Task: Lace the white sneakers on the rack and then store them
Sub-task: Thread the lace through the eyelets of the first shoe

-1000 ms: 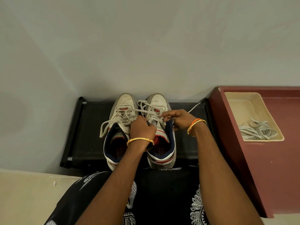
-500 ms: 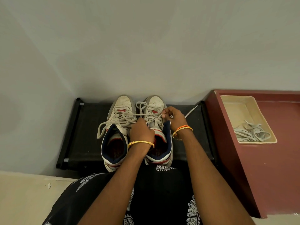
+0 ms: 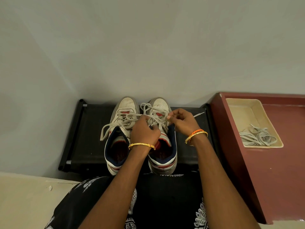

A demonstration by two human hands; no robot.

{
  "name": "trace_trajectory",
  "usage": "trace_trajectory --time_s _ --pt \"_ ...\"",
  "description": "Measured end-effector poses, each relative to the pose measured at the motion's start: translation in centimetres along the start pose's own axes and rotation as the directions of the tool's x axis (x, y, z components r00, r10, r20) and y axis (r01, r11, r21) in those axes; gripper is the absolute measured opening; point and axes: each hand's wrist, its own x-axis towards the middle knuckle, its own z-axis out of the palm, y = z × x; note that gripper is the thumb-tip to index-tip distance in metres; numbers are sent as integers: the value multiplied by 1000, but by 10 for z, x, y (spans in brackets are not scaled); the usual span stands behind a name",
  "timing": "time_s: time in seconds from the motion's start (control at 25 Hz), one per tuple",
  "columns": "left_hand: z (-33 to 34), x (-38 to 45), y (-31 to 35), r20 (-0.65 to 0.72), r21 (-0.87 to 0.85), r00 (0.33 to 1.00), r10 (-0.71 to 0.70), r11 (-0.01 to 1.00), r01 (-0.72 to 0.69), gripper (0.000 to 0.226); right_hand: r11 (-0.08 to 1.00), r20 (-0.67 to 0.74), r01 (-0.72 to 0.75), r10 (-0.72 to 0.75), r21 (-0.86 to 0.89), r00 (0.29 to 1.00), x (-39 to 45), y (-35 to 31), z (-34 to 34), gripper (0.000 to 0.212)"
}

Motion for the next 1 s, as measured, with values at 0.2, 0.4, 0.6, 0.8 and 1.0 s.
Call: trace_trajectory --time_s 0.2,0.4,0.6,0.8,1.0 --pt "-1 12 9 -8 -259 999 32 965 -33 47 920 98 -40 84 -390 992 -18 -8 10 13" --pt "-1 9 5 46 94 998 -32 995 27 51 929 -212 -184 119 -322 970 -13 -6 8 7" --pt "-4 5 5 -18 83 999 -34 996 35 33 952 -274 -271 225 -142 935 -13 -3 7 23" --pt "-5 5 2 21 123 999 44 991 -46 17 960 -208 -280 269 -23 940 -15 -4 4 20" --pt "-4 7 1 82 192 986 146 968 -160 31 934 -236 -121 40 -337 971 -16 -5 14 10"
